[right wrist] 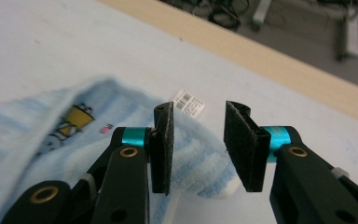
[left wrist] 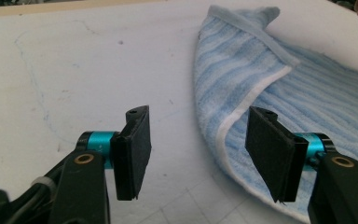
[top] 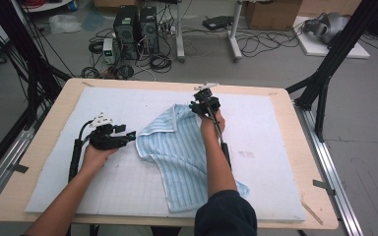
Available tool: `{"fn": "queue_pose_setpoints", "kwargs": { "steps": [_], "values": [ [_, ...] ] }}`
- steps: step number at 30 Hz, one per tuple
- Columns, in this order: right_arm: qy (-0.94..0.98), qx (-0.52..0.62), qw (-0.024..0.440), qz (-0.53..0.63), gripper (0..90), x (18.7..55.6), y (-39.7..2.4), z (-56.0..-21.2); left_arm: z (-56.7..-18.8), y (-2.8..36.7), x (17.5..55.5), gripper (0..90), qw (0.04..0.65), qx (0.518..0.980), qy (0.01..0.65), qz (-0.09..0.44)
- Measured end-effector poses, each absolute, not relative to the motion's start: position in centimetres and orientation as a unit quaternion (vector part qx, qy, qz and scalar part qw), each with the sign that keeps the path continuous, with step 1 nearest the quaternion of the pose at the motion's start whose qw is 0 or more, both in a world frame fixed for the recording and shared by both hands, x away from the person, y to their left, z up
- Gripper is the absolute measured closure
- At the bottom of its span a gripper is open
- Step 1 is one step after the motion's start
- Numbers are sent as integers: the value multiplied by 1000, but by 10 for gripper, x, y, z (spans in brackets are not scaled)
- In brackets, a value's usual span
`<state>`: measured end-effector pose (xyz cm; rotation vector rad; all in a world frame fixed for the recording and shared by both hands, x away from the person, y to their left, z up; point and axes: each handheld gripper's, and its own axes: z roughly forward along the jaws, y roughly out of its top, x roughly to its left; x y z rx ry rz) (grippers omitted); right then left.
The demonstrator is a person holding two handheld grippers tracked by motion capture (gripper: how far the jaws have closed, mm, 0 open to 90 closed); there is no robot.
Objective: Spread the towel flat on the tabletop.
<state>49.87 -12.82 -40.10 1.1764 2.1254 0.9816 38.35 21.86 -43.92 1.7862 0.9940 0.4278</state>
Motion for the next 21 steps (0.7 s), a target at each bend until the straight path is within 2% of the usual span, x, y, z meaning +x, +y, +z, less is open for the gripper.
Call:
{"fn": "queue_pose_setpoints", "kwargs": {
  "steps": [10, 21],
  "values": [
    [794, 401, 251, 381, 586, 437, -175, -384, -432, 187, 398, 414, 502, 764, 372, 160],
    [801, 398, 230, 383, 558, 362, -219, -408, -438, 136, 417, 395, 449, 805, 349, 171]
  ]
}}
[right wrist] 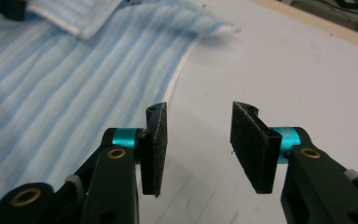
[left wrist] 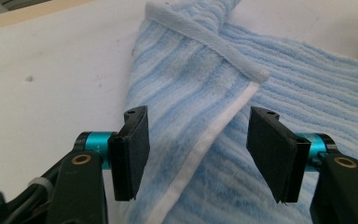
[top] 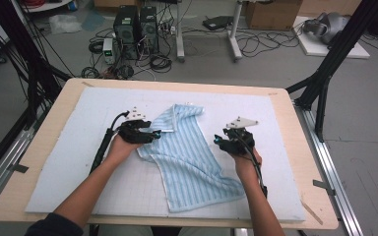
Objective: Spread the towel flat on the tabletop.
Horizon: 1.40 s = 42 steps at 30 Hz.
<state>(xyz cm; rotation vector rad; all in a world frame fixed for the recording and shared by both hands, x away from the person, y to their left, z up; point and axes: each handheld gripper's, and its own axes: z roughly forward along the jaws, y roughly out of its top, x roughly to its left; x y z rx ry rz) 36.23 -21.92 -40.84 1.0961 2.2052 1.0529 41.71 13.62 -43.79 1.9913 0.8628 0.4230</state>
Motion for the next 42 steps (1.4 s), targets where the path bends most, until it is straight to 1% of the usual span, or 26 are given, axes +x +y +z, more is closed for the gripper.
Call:
{"fn": "queue_pose_setpoints", "kwargs": {
  "steps": [4, 6, 8, 11, 12, 14, 16, 18, 21, 24, 28, 31, 32, 35, 37, 42],
  "values": [
    [800, 401, 221, 388, 550, 343, -227, -425, -441, 122, 424, 406, 430, 818, 342, 172],
    [801, 402, 212, 390, 546, 340, -230, -431, -443, 117, 426, 453, 424, 822, 339, 173],
    [798, 406, 211, 393, 538, 339, -233, -431, -445, 115, 428, 524, 418, 826, 337, 174],
    [791, 408, 211, 404, 533, 338, -236, -429, -447, 114, 428, 762, 408, 831, 330, 185],
    [791, 408, 210, 404, 531, 338, -236, -429, -447, 115, 429, 807, 412, 829, 330, 184],
    [793, 406, 210, 403, 530, 338, -235, -429, -445, 119, 431, 832, 434, 817, 337, 174],
    [796, 403, 209, 401, 528, 338, -234, -430, -441, 128, 434, 832, 467, 792, 362, 156],
    [799, 401, 205, 399, 527, 339, -232, -432, -437, 140, 438, 826, 489, 767, 385, 153],
    [804, 396, 199, 396, 527, 340, -228, -435, -431, 160, 443, 832, 501, 739, 413, 181],
    [810, 391, 194, 392, 527, 341, -223, -437, -430, 180, 448, 839, 498, 722, 438, 196],
    [812, 391, 187, 392, 529, 342, -220, -439, -433, 201, 454, 850, 478, 702, 480, 220],
    [814, 388, 179, 395, 528, 342, -215, -440, -438, 210, 457, 846, 472, 693, 499, 219],
    [816, 384, 177, 395, 528, 342, -213, -441, -439, 212, 458, 824, 468, 692, 505, 216],
    [825, 376, 173, 386, 528, 343, -206, -444, -442, 212, 456, 601, 468, 688, 518, 198],
    [828, 375, 170, 380, 529, 345, -203, -447, -443, 212, 452, 551, 464, 692, 515, 201],
    [828, 378, 168, 379, 536, 347, -202, -449, -445, 208, 438, 456, 453, 710, 508, 180]
  ]
}}
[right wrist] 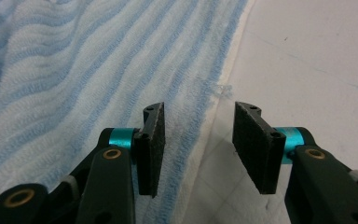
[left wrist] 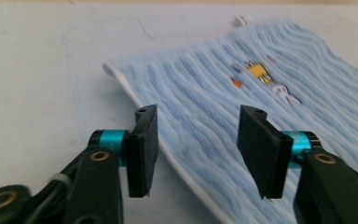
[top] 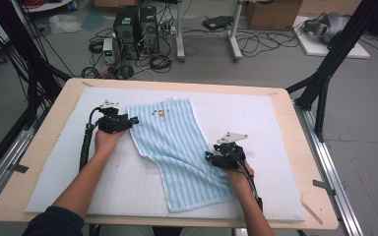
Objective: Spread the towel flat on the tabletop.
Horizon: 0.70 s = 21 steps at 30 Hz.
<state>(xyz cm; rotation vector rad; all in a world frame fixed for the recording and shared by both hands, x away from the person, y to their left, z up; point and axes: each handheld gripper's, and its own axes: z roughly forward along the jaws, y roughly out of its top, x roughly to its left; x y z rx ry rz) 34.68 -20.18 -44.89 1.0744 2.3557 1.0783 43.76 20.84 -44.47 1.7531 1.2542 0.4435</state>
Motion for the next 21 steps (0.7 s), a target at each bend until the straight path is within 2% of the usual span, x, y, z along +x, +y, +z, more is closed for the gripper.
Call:
{"fn": "queue_pose_setpoints", "kwargs": {
  "steps": [2, 4, 8, 10, 11, 12, 13, 14, 16, 21],
  "values": [
    [827, 376, 169, 381, 536, 347, -201, -449, -445, 204, 429, 449, 442, 720, 499, 190],
    [826, 375, 169, 384, 541, 347, -200, -448, -447, 199, 422, 401, 431, 735, 490, 182],
    [825, 378, 162, 387, 590, 350, -196, -448, -451, 189, 416, 393, 417, 752, 476, 184],
    [829, 374, 158, 386, 629, 352, -193, -449, -451, 182, 414, 472, 400, 770, 456, 199],
    [829, 373, 157, 386, 648, 353, -192, -449, -451, 179, 413, 598, 393, 780, 441, 205],
    [829, 374, 153, 386, 671, 354, -191, -449, -451, 177, 412, 670, 395, 784, 431, 208],
    [830, 375, 147, 386, 705, 355, -190, -449, -450, 175, 413, 793, 393, 789, 423, 211],
    [831, 371, 143, 389, 753, 356, -190, -449, -450, 174, 414, 834, 391, 788, 425, 214],
    [835, 363, 132, 391, 844, 356, -187, -448, -449, 177, 421, 850, 393, 782, 437, 209],
    [841, 354, 117, 392, 850, 354, -177, -448, -447, 186, 446, 863, 387, 765, 465, 220]
  ]
}}
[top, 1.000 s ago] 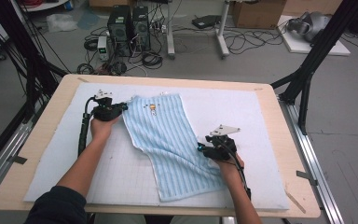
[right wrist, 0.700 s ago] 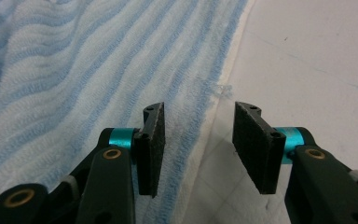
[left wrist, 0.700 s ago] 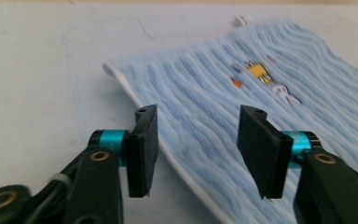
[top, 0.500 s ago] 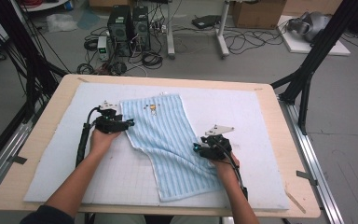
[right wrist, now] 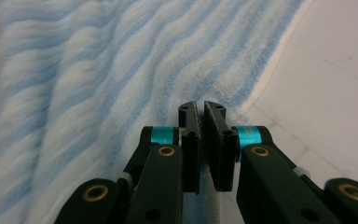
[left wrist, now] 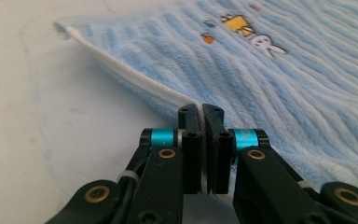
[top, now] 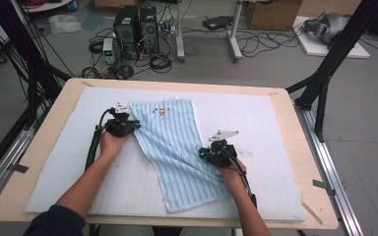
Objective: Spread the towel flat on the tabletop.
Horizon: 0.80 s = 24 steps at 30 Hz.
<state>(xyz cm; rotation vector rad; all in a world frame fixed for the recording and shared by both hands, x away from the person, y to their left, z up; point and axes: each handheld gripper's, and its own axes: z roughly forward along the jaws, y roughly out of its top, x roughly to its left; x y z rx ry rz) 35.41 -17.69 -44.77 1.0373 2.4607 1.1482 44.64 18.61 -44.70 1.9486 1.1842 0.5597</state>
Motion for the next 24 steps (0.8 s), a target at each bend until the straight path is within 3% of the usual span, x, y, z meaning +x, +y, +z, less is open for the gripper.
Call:
{"fn": "queue_pose_setpoints", "kwargs": {
  "steps": [5, 10, 15, 18, 20, 21, 23, 24],
  "values": [
    [850, 331, 99, 398, 846, 353, -156, -448, -446, 188, 474, 865, 379, 761, 479, 220],
    [832, 350, 110, 417, 674, 364, -156, -443, -446, 186, 475, 846, 390, 761, 472, 212],
    [803, 400, 153, 415, 532, 401, -160, -437, -442, 190, 473, 736, 403, 753, 483, 193],
    [803, 410, 167, 399, 501, 423, -152, -439, -439, 190, 471, 697, 408, 753, 481, 187],
    [806, 415, 153, 393, 521, 437, -146, -444, -436, 191, 469, 686, 405, 756, 480, 187],
    [810, 417, 147, 385, 578, 443, -143, -447, -435, 191, 469, 677, 405, 756, 479, 187],
    [821, 400, 151, 379, 815, 451, -141, -447, -433, 191, 467, 664, 407, 754, 480, 187],
    [824, 395, 151, 378, 864, 453, -141, -447, -432, 190, 466, 660, 408, 755, 479, 186]
  ]
}}
